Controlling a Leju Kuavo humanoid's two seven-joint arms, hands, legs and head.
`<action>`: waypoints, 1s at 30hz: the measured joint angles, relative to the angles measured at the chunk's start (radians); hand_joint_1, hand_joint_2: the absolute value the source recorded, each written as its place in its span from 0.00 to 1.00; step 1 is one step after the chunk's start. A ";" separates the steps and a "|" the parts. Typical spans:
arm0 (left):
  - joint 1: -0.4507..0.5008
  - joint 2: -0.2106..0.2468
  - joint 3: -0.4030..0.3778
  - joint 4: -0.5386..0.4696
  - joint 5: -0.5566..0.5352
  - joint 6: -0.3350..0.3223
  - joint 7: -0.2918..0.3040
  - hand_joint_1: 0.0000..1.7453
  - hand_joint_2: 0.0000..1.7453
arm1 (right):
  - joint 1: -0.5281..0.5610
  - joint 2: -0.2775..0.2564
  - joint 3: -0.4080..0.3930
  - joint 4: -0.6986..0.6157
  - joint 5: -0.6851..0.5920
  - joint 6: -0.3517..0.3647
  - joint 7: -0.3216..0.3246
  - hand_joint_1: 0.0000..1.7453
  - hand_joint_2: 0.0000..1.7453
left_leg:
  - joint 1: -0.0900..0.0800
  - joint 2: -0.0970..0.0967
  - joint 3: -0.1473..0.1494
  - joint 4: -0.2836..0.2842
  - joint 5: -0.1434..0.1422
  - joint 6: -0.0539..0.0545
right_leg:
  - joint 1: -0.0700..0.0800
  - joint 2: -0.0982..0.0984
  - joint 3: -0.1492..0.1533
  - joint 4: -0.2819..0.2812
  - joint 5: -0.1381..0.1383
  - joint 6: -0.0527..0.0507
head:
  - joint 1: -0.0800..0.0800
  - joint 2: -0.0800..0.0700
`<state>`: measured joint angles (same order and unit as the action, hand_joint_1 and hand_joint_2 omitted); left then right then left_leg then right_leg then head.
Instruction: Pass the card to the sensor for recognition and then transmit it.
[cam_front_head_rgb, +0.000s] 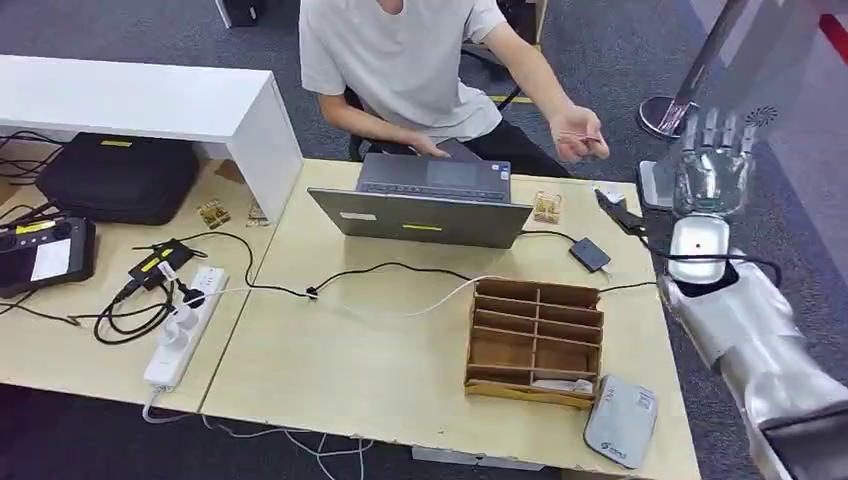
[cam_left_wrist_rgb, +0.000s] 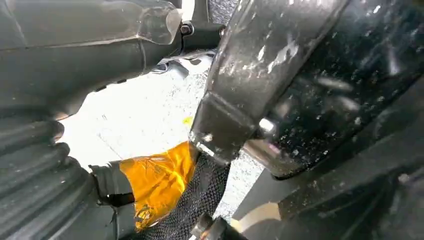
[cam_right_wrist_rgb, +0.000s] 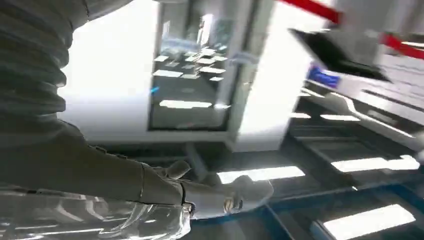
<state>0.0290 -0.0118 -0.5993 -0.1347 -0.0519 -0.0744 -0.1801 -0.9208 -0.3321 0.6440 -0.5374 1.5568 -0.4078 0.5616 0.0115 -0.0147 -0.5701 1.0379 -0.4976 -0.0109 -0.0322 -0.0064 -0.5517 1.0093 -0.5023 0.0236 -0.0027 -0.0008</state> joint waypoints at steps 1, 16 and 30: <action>0.002 -0.001 0.000 0.000 0.000 0.000 0.000 0.00 1.00 | 0.018 -0.034 0.001 0.010 0.000 -0.001 0.016 0.00 1.00 | 0.000 -0.002 0.000 0.000 0.000 0.002 | 0.000 -0.002 0.000 0.000 0.000 0.000 | -0.001 0.000; -0.003 0.007 0.000 0.000 -0.019 -0.031 0.016 0.00 1.00 | 0.622 -0.545 -0.438 0.107 -0.264 0.346 -0.099 0.00 1.00 | 0.000 -0.014 -0.002 0.002 -0.006 0.009 | 0.000 -0.015 0.005 -0.003 -0.009 0.010 | 0.000 0.000; -0.022 0.028 -0.010 -0.003 -0.058 -0.094 0.016 0.00 1.00 | 0.965 -0.353 -0.761 0.363 -0.401 0.784 -0.420 0.00 1.00 | 0.000 0.007 0.010 -0.002 -0.012 0.006 | 0.000 0.007 0.006 -0.001 -0.011 0.007 | -0.001 0.000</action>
<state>0.0072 0.0160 -0.6088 -0.1381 -0.1095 -0.1686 -0.1640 0.0442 -0.6849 -0.1174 -0.1748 1.1560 0.3762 0.1421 0.0116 -0.0079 -0.5603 1.0355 -0.5092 -0.0053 -0.0323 0.0010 -0.5455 1.0086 -0.5133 0.0308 -0.0038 -0.0008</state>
